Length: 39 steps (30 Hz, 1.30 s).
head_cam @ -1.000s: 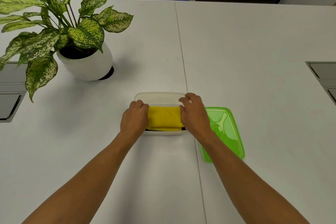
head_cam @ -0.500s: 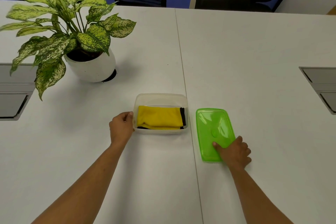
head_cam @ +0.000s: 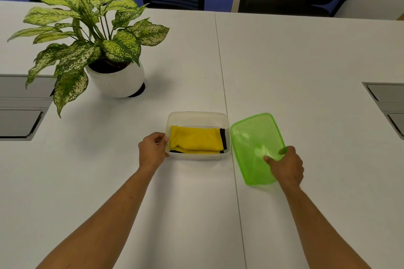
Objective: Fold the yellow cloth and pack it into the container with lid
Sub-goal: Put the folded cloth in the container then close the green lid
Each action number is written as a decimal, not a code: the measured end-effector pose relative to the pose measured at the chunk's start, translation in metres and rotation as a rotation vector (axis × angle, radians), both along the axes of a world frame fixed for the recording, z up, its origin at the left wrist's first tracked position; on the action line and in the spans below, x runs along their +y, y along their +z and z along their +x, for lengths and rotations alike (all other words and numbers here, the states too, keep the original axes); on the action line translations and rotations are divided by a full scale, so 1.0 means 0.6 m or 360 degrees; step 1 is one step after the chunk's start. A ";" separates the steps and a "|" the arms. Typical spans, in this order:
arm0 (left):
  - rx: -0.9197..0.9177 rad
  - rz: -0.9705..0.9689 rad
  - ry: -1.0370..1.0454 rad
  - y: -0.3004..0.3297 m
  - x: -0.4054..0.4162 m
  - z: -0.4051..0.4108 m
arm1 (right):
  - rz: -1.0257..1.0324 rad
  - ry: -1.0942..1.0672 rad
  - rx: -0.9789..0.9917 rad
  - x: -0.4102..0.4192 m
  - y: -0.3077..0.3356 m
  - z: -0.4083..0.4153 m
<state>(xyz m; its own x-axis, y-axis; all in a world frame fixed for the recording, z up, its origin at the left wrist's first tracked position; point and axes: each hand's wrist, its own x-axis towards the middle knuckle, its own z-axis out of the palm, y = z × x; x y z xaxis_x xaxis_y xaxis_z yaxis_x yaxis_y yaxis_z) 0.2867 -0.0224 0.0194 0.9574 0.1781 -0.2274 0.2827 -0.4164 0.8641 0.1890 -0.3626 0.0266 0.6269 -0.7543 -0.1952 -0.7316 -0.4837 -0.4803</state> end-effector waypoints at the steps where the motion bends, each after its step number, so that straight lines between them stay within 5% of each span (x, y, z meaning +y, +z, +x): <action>1: 0.0002 -0.0011 -0.0003 -0.001 0.000 -0.001 | -0.0054 0.0023 -0.0074 0.007 0.013 0.006; 7: 0.0010 -0.0058 -0.0017 -0.004 0.003 0.000 | -0.0445 0.0364 -0.0666 0.083 0.080 0.041; 11: 0.0034 -0.0111 0.0009 -0.009 0.006 0.004 | -0.0632 0.0949 -0.0900 0.143 0.089 0.061; 16: 0.0073 -0.0252 0.0039 -0.014 0.013 0.007 | -0.1003 0.1458 -0.0555 0.197 0.052 0.070; 26: 0.0055 -0.0325 0.0089 -0.026 0.014 0.004 | -0.0666 0.1655 -0.0027 0.217 -0.002 0.067; 34: 0.0117 -0.0484 0.0170 -0.023 0.014 0.004 | -0.0490 0.1733 0.0015 0.201 -0.022 0.074; 39: -0.0030 -0.0240 0.0039 -0.022 0.004 0.002 | -0.0455 0.1739 -0.0068 0.194 -0.024 0.080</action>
